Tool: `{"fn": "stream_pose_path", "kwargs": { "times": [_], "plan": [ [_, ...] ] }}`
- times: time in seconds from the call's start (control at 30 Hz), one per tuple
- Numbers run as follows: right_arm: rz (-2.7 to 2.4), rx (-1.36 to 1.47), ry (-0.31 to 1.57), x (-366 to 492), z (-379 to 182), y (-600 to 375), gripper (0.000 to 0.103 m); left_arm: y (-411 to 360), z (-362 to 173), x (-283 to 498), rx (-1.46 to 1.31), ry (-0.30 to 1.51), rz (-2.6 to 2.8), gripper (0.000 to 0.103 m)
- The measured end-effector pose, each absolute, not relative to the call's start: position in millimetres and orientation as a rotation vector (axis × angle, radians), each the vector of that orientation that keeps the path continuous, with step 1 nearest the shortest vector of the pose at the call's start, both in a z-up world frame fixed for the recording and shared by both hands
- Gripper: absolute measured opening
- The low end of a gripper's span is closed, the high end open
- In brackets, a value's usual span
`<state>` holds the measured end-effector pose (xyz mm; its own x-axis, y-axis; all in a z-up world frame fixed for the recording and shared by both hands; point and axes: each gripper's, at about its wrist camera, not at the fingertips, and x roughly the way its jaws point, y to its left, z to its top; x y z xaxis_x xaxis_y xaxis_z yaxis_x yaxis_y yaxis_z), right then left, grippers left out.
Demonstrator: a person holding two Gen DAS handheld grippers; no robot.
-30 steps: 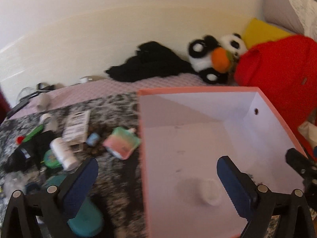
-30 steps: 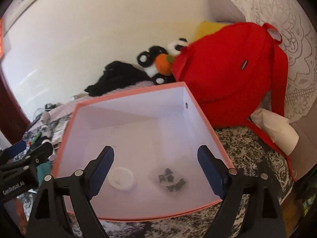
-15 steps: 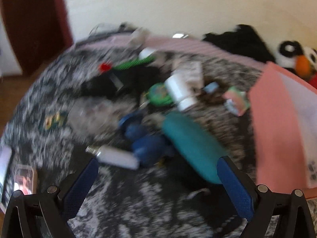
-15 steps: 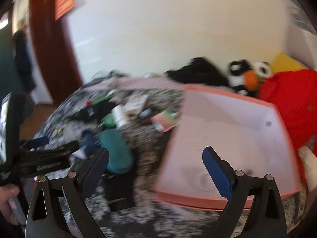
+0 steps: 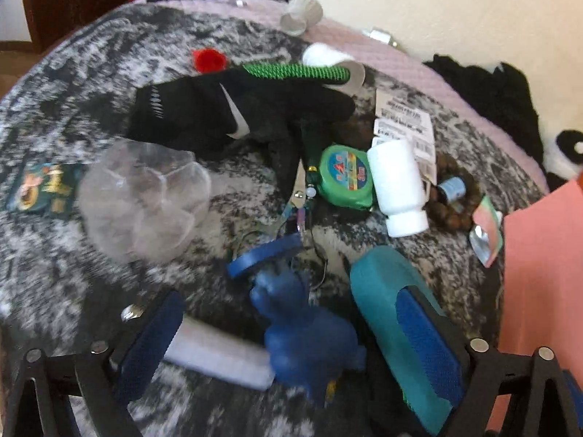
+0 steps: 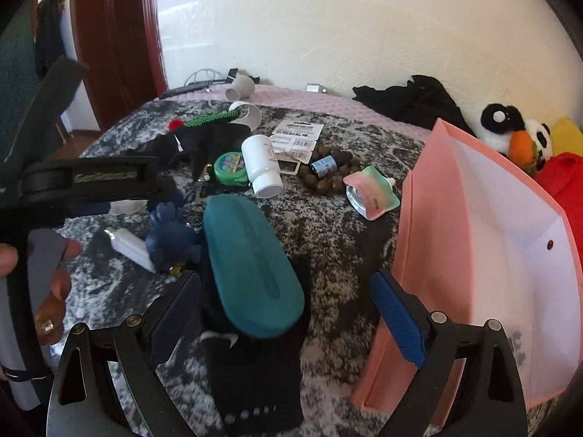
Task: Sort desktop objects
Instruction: 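Grasp the blue figurine with the left tool while the right tool grasps the teal case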
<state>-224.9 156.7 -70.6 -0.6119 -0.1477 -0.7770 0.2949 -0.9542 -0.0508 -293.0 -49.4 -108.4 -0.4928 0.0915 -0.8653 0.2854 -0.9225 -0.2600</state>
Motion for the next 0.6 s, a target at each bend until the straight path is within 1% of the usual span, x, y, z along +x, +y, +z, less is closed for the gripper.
{"fn": "stream_pose_path", "kwargs": {
  "times": [0.07,0.1,0.13,0.23,0.4,0.57,0.6],
  "plan": [
    [-2.602,1.24,0.282,-233,-78,151,0.095,-45,-119,-302,1.554,0.571,-2.542,0.09],
    [-2.596,1.242,0.296,-237,-83,148,0.094,-43,-124,-305,1.574,0.571,-2.534,0.086],
    [-2.588,1.246,0.308,-240,-87,146,0.092,-41,-130,-308,1.596,0.572,-2.525,0.079],
    [-2.555,1.265,0.318,-248,-100,141,0.09,-40,-148,-310,1.641,0.602,-2.494,0.067],
    [-2.505,1.3,0.279,-261,-116,138,0.088,-42,-160,-306,1.626,0.662,-2.492,0.066],
    [-2.433,1.374,0.125,-277,-131,140,0.089,-50,-161,-305,1.589,0.725,-2.484,0.065],
    [-2.417,1.391,0.089,-280,-135,141,0.089,-52,-161,-306,1.584,0.726,-2.485,0.063]
  ]
}}
